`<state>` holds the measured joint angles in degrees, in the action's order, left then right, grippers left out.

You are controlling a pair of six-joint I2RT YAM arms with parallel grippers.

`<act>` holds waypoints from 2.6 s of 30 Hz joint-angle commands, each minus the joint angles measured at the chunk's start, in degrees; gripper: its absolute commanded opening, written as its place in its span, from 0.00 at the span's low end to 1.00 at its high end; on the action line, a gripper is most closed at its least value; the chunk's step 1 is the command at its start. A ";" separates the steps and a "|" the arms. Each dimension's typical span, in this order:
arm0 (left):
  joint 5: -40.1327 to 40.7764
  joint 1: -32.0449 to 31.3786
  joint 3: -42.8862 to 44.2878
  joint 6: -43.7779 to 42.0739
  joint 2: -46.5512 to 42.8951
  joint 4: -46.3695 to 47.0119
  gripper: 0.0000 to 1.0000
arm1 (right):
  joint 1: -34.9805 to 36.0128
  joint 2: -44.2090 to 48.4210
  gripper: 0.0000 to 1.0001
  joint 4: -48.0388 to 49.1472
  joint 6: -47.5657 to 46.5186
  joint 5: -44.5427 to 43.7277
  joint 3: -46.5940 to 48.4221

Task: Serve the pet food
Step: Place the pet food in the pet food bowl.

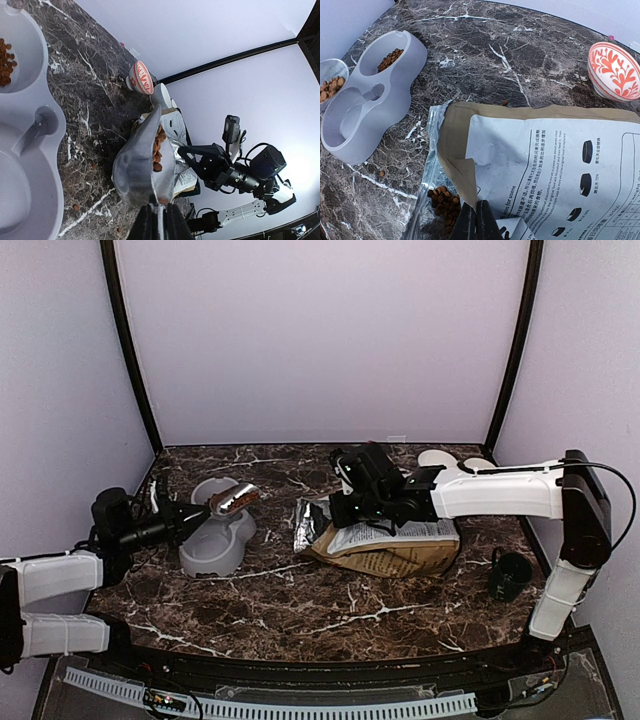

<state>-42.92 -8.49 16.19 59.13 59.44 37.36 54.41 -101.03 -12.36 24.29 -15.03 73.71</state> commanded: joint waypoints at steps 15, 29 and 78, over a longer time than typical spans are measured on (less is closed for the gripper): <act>-0.08 11.51 1.26 -1.38 -2.76 -2.74 0.00 | -1.59 1.45 0.00 2.26 -0.12 -3.63 0.01; 9.39 12.54 14.36 -14.59 0.51 -25.71 0.00 | -1.60 1.16 0.00 2.79 -0.12 -3.87 -0.65; 17.94 12.53 35.25 -31.72 10.21 -52.39 0.00 | -2.38 3.10 0.00 6.85 -0.45 -2.99 -5.76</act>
<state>-24.60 3.75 49.30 29.28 69.73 -13.69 53.91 -100.07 -6.20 24.10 -14.79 68.90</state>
